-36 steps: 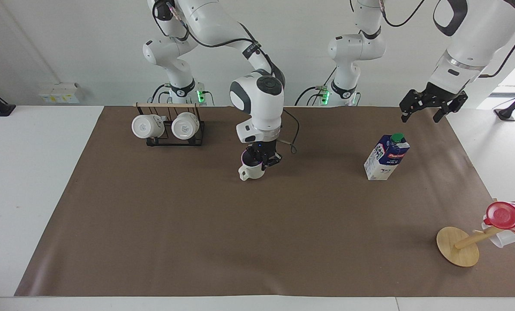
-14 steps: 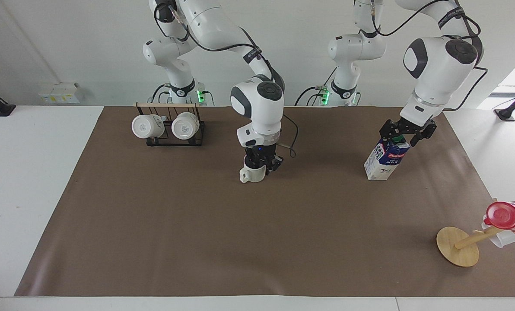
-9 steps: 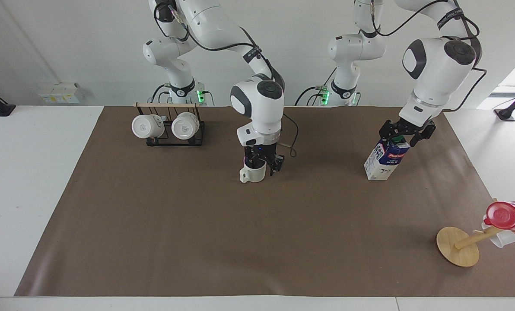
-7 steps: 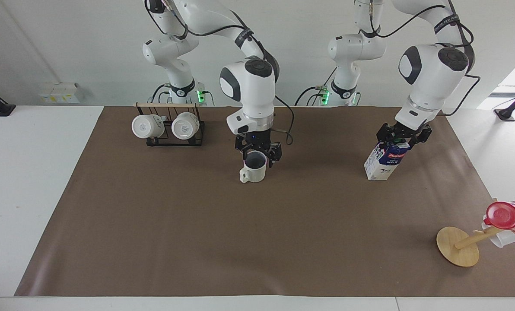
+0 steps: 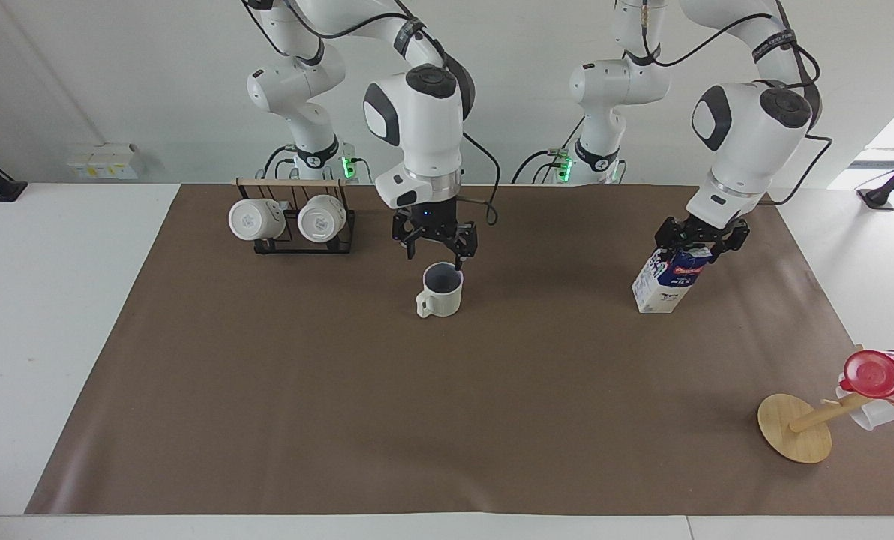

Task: Place cup and milk on table
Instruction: 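Set the mug down mid-table while the left gripper grasps the milk carton, then lift the milk carton with the left gripper while the right gripper withdraws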

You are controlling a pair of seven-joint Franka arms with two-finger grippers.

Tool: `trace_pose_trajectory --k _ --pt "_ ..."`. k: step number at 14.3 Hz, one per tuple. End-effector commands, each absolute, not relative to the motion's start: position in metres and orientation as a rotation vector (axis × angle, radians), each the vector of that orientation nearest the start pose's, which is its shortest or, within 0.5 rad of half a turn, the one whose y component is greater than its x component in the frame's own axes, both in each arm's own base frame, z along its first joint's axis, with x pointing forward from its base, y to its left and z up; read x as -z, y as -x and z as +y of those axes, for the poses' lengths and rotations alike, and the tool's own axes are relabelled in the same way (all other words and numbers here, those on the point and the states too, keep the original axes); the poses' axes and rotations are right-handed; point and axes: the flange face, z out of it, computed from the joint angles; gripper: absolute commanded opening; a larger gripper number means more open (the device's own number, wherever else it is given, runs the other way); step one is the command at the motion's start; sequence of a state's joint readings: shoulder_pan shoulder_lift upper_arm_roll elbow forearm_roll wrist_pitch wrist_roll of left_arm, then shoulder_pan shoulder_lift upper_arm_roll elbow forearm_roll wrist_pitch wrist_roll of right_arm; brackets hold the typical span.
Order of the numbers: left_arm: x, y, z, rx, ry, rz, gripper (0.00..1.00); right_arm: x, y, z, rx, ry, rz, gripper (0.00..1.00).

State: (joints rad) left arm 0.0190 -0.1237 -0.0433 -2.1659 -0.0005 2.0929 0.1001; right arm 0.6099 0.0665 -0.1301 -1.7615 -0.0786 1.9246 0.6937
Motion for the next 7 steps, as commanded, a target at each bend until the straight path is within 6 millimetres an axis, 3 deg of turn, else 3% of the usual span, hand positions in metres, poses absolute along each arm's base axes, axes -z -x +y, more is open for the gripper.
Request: trace_pose_trajectory --k 1,3,7 --pt "-0.455 -0.505 -0.010 0.075 3.140 0.185 1.00 -0.543 -0.525 0.234 0.142 3.140 0.209 1.00" --pt "-0.455 -0.504 -0.010 0.070 3.140 0.196 1.00 -0.551 -0.527 0.204 0.111 3.156 0.159 1.00" --pt "-0.455 -0.504 -0.011 0.068 3.137 0.214 0.78 -0.555 -0.535 0.142 0.043 3.178 0.078 1.00"
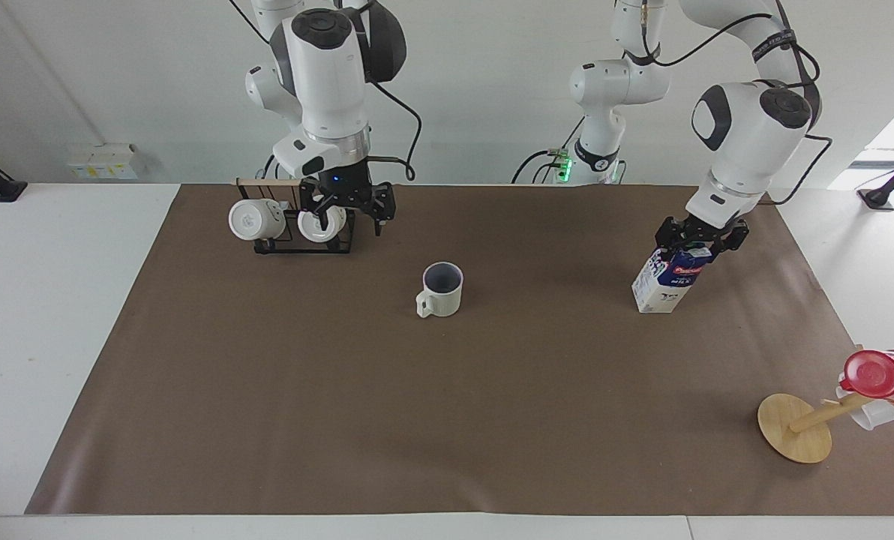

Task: Place cup and milk on table
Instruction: 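Lift the milk carton with the left gripper while the right gripper withdraws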

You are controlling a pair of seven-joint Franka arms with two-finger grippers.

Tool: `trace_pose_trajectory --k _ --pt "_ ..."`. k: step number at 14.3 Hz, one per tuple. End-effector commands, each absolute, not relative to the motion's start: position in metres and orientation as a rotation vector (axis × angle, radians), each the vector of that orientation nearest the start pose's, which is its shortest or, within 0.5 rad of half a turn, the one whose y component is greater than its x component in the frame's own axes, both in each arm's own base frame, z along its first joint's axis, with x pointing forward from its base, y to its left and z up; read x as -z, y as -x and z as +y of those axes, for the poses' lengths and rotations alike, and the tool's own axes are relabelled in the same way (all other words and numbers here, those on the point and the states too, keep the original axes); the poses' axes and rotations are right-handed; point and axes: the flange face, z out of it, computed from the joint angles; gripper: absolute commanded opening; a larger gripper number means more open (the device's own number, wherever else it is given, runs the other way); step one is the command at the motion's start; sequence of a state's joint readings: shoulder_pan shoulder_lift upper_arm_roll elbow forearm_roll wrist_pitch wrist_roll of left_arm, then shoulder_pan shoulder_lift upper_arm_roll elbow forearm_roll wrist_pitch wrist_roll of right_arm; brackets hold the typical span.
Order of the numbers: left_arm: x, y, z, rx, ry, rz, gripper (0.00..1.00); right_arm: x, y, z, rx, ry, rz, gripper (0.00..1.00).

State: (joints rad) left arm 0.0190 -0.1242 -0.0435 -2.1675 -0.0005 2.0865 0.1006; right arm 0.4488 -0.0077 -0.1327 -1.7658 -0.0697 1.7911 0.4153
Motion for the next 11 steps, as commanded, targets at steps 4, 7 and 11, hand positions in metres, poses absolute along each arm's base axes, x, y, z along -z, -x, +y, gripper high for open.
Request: trace_pose_trajectory --k 4,7,11 --pt "-0.456 -0.504 -0.012 0.070 3.137 0.217 0.67 -0.556 -0.544 0.086 0.028 3.182 0.012 1.00" --pt "-0.458 -0.507 -0.010 0.077 3.136 0.222 0.61 -0.552 -0.549 0.047 0.014 3.185 0.001 1.00" --pt "-0.462 -0.509 -0.010 0.065 3.137 0.222 0.52 -0.552 -0.554 -0.001 0.027 3.167 0.005 1.00"
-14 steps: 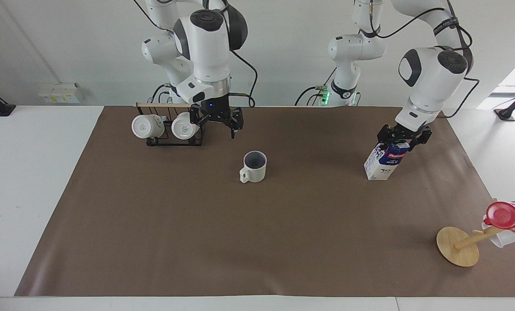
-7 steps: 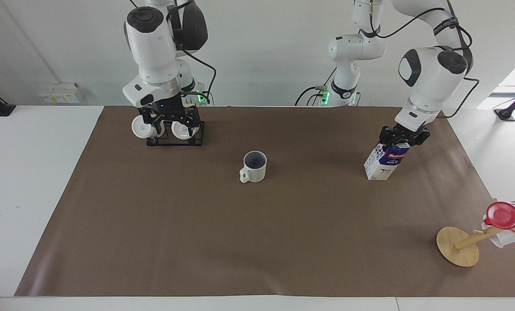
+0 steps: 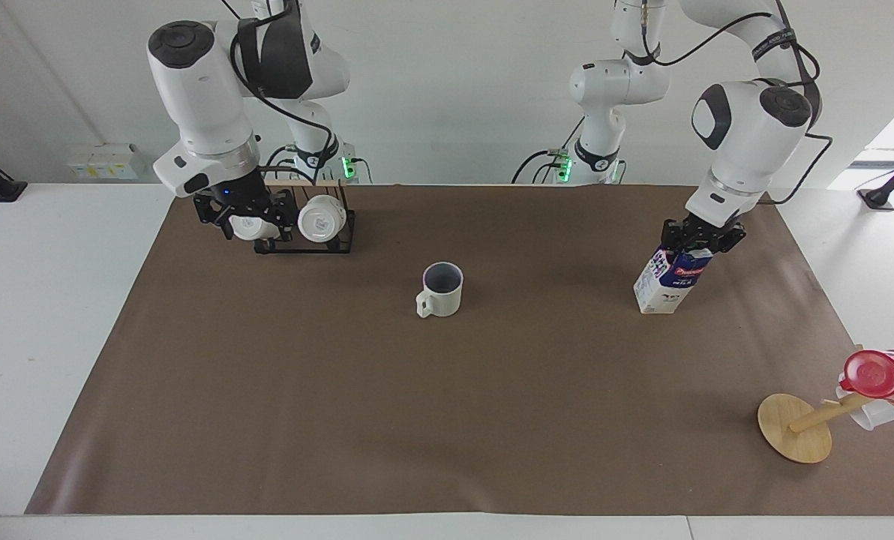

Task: Place cup and milk on table
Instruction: 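Lift the milk carton with the left gripper while the right gripper withdraws, then carry the milk carton with the left gripper beside the white mug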

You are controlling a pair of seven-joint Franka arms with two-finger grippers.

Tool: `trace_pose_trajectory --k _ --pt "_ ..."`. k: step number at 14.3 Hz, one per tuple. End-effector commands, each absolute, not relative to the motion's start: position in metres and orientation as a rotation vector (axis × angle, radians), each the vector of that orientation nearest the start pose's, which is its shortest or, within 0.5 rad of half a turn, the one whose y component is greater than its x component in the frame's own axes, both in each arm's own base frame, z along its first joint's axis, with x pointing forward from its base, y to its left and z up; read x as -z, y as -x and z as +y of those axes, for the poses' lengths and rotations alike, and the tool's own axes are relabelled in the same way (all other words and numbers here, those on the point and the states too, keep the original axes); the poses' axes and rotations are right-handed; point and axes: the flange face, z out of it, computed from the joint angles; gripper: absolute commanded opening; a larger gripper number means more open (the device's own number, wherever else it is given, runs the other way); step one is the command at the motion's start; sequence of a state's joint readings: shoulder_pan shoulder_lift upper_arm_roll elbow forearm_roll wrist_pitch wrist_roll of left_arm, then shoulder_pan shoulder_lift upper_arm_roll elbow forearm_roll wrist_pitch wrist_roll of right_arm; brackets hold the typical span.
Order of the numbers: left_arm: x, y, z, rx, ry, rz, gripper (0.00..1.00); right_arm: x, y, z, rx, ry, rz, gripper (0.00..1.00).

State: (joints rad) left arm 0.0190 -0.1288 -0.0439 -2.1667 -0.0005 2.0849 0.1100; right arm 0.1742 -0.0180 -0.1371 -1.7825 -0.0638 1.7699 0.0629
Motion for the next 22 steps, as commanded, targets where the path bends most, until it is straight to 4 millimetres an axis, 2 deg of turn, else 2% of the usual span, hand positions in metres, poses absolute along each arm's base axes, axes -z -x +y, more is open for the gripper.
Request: trace_pose_trajectory --k 1,3,7,10,12,14,17,20,22 --pt "-0.467 -0.511 -0.010 0.073 3.137 0.220 0.51 -0.553 -0.555 -0.012 0.033 3.163 0.018 1.00" --pt "-0.476 -0.516 -0.011 0.082 3.139 0.217 0.50 -0.561 -0.556 -0.023 0.059 3.161 0.048 1.00" --pt "-0.510 -0.533 -0.020 0.078 3.154 0.170 0.50 -0.596 -0.557 -0.042 0.151 3.158 0.101 1.00" --pt "-0.525 -0.539 -0.041 0.064 3.171 0.114 0.50 -0.623 -0.553 -0.043 0.166 3.172 0.104 1.00" --pt "-0.528 -0.536 -0.070 0.053 3.175 0.064 0.48 -0.638 -0.549 -0.041 0.151 3.177 0.104 1.00" --pt "-0.536 -0.530 -0.109 0.058 3.179 0.019 0.47 -0.651 -0.542 -0.043 0.120 3.175 0.112 1.00" --pt "-0.543 -0.515 -0.171 0.063 3.185 -0.059 0.46 -0.683 -0.514 -0.041 0.112 3.161 0.118 1.00" --pt "-0.544 -0.504 -0.211 0.094 3.197 -0.069 0.46 -0.678 -0.493 -0.039 0.027 3.151 0.107 1.00" --pt "-0.529 -0.499 -0.246 0.090 3.200 -0.104 0.46 -0.677 -0.487 -0.038 -0.012 3.150 0.104 1.00"
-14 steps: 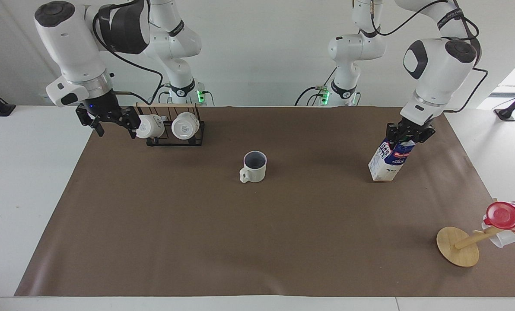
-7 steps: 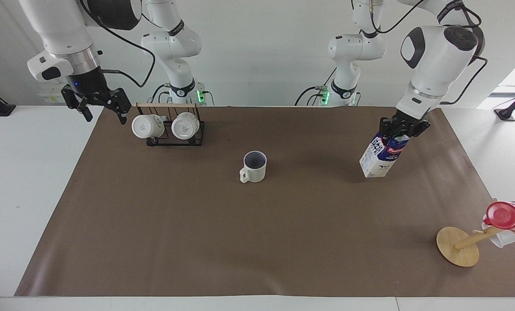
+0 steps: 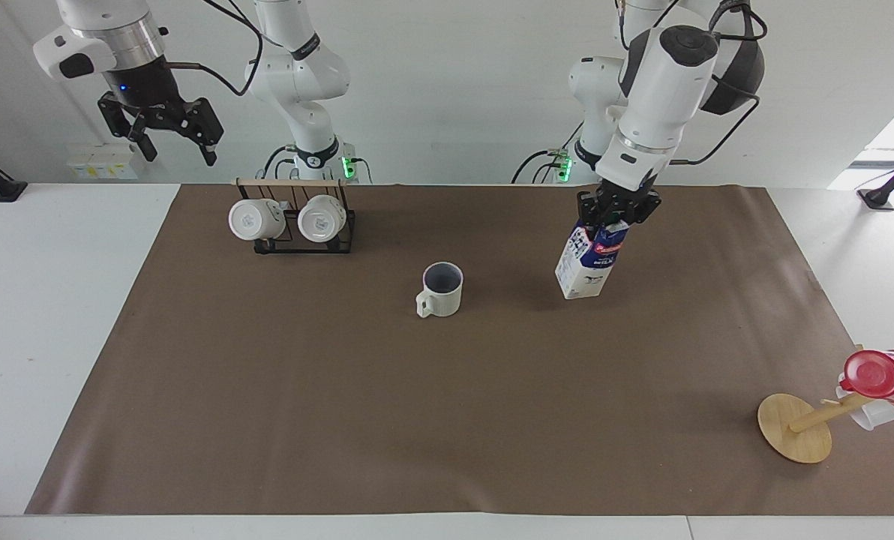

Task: Place cup and milk on table
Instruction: 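Carry the milk carton with the left gripper beside the white mug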

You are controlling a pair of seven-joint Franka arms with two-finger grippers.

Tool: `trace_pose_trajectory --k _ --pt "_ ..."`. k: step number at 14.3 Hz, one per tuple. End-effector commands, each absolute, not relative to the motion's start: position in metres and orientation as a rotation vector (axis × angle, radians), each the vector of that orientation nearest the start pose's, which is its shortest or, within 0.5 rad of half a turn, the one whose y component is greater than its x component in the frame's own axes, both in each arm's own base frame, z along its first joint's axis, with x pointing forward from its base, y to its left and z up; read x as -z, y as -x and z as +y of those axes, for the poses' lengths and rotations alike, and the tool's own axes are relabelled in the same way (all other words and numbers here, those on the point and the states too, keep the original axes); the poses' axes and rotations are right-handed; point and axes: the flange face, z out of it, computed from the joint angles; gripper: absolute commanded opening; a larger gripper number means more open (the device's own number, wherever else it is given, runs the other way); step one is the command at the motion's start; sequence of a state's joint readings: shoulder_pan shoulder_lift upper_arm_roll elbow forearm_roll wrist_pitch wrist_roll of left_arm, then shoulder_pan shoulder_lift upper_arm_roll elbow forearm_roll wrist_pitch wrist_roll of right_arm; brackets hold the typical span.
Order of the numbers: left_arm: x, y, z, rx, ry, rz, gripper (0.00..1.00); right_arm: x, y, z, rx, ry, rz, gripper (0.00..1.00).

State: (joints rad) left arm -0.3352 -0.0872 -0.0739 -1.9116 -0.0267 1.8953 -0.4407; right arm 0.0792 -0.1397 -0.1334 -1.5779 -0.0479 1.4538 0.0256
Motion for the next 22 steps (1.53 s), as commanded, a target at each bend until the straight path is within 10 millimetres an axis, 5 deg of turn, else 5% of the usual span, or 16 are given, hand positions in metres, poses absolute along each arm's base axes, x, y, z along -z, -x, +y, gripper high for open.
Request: trace_pose_trajectory --k 1,9,16,20,21,22 --pt "-0.528 -0.494 -0.261 0.107 3.201 -0.102 0.46 -0.677 -0.488 -0.038 -0.005 3.150 0.100 1.00" --pt "-0.474 -0.497 -0.330 0.163 3.161 -0.132 0.44 -0.676 -0.491 -0.034 0.015 3.151 0.092 1.00" --pt "-0.460 -0.496 -0.334 0.124 3.146 -0.118 0.45 -0.677 -0.492 -0.035 0.029 3.154 0.097 1.00" --pt "-0.460 -0.495 -0.336 0.122 3.147 -0.114 0.57 -0.675 -0.498 -0.034 0.036 3.160 0.094 1.00" --pt "-0.459 -0.494 -0.336 0.118 3.146 -0.112 0.70 -0.673 -0.504 -0.036 0.029 3.155 0.100 1.00" --pt "-0.460 -0.495 -0.336 0.120 3.146 -0.112 0.95 -0.674 -0.507 -0.040 0.036 3.167 0.112 1.00"
